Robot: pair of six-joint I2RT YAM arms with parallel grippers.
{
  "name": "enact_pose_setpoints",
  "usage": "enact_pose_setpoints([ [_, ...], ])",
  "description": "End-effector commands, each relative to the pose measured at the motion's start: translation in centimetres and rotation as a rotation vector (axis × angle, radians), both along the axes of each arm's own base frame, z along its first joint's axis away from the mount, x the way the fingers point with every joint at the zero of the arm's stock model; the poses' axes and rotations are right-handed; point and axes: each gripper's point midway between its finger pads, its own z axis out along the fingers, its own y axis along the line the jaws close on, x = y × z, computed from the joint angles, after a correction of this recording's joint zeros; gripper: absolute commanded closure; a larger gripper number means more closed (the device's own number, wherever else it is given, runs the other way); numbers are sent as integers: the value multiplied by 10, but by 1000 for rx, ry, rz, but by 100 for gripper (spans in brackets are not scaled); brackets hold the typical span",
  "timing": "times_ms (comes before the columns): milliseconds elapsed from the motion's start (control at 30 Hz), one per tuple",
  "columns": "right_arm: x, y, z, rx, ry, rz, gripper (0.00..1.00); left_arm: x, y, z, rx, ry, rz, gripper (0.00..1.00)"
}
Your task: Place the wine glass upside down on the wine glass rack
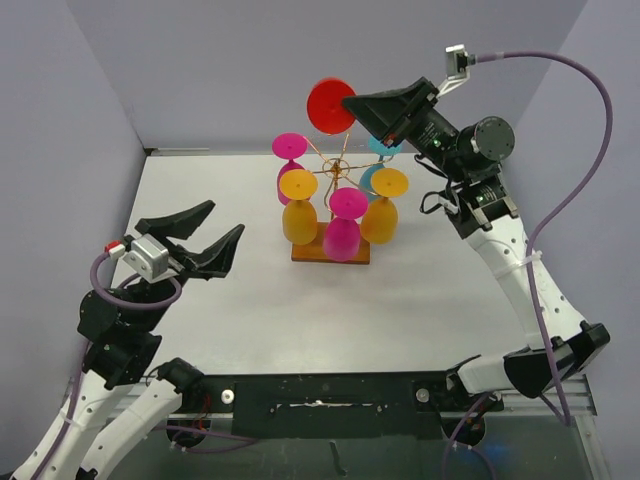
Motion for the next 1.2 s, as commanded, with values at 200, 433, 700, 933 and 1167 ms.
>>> enact_pose_setpoints([
  [200, 68, -15, 11, -4, -80, -52, 100, 7, 6, -11, -121, 44, 18, 38],
  [433, 110, -2, -12, -45, -34, 0, 100, 10, 6, -19, -130, 66, 18, 38],
  [700, 134, 14, -46, -52, 79, 55, 100, 12, 7, -24, -136, 77, 30, 38],
  [933, 152, 26, -80, -93, 193, 51, 100, 14, 9, -27, -148, 86, 43, 38],
  [1167, 161, 35, -105, -135, 291, 60, 100, 14, 14, -26, -161, 84, 63, 38],
])
